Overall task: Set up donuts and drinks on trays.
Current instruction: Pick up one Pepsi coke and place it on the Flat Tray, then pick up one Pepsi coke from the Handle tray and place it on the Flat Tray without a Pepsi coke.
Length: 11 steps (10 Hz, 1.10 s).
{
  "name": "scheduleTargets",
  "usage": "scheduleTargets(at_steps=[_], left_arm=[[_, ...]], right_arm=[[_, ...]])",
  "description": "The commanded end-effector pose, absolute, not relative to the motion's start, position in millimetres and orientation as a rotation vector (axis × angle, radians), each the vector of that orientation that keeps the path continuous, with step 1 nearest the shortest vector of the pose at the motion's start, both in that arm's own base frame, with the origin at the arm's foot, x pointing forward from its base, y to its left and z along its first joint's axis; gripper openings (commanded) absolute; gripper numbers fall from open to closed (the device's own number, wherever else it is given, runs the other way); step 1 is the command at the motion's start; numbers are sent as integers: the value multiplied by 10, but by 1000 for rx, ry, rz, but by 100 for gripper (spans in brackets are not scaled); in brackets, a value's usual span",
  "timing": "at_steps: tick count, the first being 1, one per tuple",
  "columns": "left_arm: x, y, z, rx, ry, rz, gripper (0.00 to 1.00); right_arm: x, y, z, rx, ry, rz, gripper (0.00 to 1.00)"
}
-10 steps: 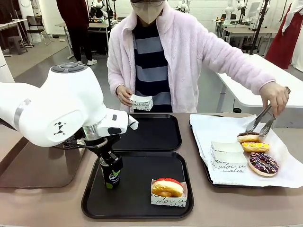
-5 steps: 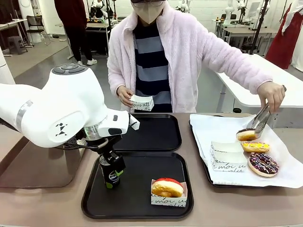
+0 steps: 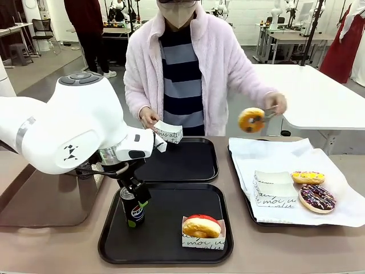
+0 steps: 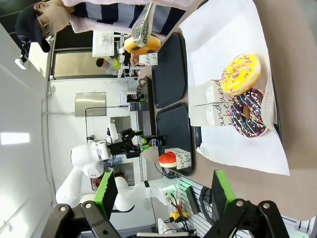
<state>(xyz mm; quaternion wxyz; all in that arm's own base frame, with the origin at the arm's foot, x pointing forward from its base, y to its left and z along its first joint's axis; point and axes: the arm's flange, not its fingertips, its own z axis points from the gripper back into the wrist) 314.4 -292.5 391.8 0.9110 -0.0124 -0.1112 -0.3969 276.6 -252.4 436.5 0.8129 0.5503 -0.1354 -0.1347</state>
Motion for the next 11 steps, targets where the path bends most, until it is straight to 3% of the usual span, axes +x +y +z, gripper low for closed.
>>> scheduleTargets(at_steps=[1,3,7,11], left_arm=[[3097,-2943,4148,69,-279,-766,100],[3043,-2865,4490,160,-304,-626,100],[2890,-2334,5024,31,-232,-492,100],[2929,-1857,5119,-16,-219,-456,100]], right_arm=[[2771,-2534,4362,1193,-305,-282,100],[2771,-2534,4362,1193,-305,-282,100],[2771,-2534,4362,1193,-305,-282,100],[2771,-2534,4362,1193,-305,-282,100]])
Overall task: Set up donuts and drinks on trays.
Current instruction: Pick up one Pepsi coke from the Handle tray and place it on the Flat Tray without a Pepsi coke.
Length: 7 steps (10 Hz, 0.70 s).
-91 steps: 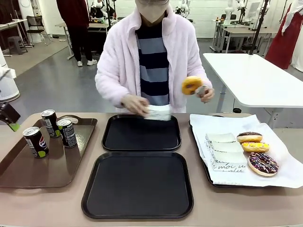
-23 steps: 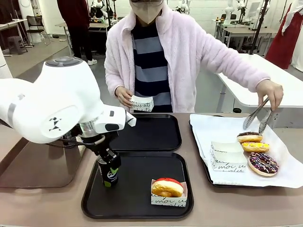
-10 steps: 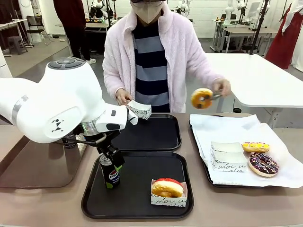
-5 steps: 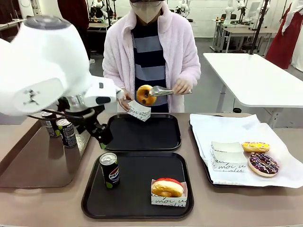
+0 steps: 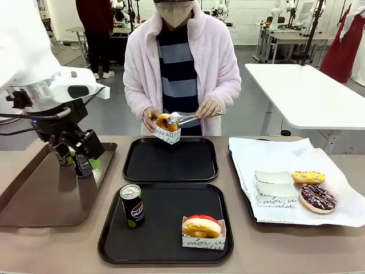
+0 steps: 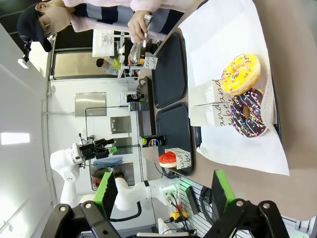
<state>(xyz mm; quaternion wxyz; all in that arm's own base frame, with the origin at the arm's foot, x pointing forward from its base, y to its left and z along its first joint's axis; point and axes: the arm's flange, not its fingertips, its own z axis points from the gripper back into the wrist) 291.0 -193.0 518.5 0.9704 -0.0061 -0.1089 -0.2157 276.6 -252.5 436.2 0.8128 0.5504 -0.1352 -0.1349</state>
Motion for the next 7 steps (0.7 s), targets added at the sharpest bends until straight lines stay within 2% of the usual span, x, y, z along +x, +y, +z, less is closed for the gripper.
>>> scheduleTargets(at_steps=[1,6,7], left_arm=[[2898,-2041,5179,-6,-219,-440,100],[2883,-2018,5174,4,-222,-456,100],[3358,-1885,5231,-25,-276,-328,100]], right_arm=[[2771,-2534,4362,1193,-305,-282,100],[2771,-2534,4362,1193,-305,-282,100],[2771,-2534,4362,1193,-305,-282,100]])
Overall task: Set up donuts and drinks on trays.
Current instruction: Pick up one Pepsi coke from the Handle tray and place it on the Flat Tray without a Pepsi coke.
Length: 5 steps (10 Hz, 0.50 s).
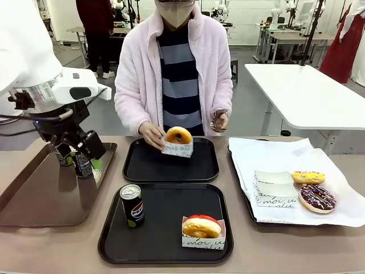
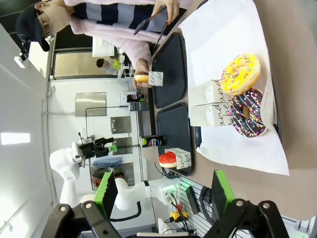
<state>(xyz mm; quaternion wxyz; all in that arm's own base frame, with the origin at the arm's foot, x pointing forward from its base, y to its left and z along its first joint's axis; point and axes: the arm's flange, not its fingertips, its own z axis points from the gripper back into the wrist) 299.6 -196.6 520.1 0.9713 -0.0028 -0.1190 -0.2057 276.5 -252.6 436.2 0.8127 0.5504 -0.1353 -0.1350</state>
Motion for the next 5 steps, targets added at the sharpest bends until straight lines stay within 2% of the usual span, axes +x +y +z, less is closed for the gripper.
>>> scheduleTargets(at_steps=[1,3,5], left_arm=[[3539,-1673,5201,-55,-315,-250,100],[4378,-1404,5093,18,-362,-67,100],[4699,-1132,4897,98,-350,106,100]], right_arm=[[2771,-2534,4362,1193,-305,-282,100],[2771,-2534,4362,1193,-305,-282,100],[2771,-2534,4362,1193,-305,-282,100]])
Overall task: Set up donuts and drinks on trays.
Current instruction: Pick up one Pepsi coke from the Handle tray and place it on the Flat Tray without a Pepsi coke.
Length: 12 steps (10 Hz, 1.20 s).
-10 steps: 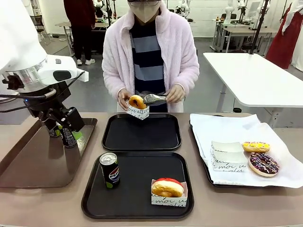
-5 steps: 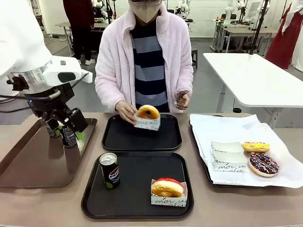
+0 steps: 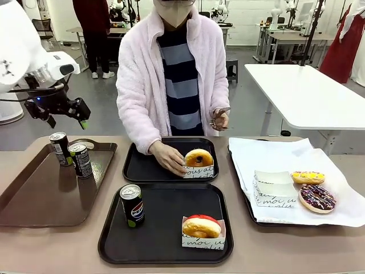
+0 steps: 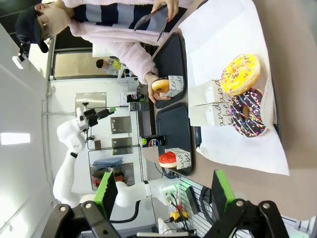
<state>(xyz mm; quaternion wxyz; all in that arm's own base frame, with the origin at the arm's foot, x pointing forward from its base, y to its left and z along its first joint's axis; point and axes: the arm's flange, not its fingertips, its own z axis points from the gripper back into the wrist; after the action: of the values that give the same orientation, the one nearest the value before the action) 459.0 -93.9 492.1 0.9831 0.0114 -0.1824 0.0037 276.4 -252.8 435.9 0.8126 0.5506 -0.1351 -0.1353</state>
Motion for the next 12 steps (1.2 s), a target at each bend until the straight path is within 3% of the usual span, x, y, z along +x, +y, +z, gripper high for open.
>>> scheduleTargets(at_steps=[1,2,5,6,12], left_arm=[[4880,-1108,4811,136,-316,133,100],[4994,-1126,4758,130,-251,131,100],[4760,-1142,4882,58,-180,93,100],[4903,-1028,4632,104,-234,120,100],[4894,-1028,4651,96,-213,122,100]], right_arm=[[2771,-2534,4362,1193,-305,-282,100],[2771,-2534,4362,1193,-305,-282,100],[2771,-2534,4362,1193,-305,-282,100],[2771,-2534,4362,1193,-305,-282,100],[2771,-2534,4362,1193,-305,-282,100]])
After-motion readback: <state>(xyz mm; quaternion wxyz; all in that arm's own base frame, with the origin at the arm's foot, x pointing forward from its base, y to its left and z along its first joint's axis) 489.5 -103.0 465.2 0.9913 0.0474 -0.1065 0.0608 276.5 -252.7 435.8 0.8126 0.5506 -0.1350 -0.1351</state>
